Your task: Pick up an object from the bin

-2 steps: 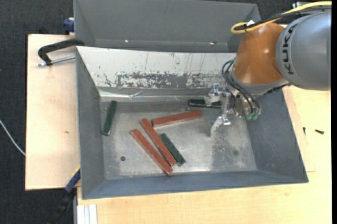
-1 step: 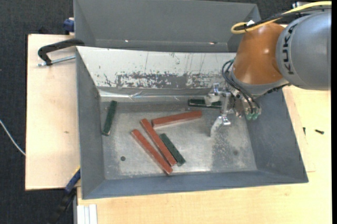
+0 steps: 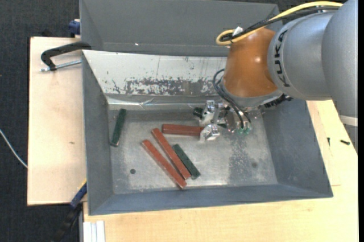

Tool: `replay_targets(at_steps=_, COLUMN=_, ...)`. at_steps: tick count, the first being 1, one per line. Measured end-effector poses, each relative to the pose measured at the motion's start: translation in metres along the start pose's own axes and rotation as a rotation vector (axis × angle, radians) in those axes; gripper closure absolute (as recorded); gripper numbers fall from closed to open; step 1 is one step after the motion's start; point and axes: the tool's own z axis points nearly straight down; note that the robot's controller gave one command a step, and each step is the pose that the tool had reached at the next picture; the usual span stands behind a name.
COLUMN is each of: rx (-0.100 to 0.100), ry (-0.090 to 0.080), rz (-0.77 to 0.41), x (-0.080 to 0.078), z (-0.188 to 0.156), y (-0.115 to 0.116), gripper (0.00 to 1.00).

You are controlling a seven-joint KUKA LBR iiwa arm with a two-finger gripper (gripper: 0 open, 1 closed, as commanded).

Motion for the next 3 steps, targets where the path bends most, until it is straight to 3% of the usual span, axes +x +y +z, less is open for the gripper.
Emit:
replay_targets(at_steps=1, rx=0.000, ry=-0.001, rz=0.000, x=0.000, z=0.000, y=0.000, gripper=1.00)
replay_targets(at_steps=2, rx=-0.003, ry=-0.013, rz=-0.038, x=-0.006, z=-0.119, y=-0.004, gripper=1.00)
replay_targets(at_steps=3, rx=-0.003, ry=-0.013, rz=-0.038, x=-0.006, z=-0.119, y=-0.004, gripper=1.00)
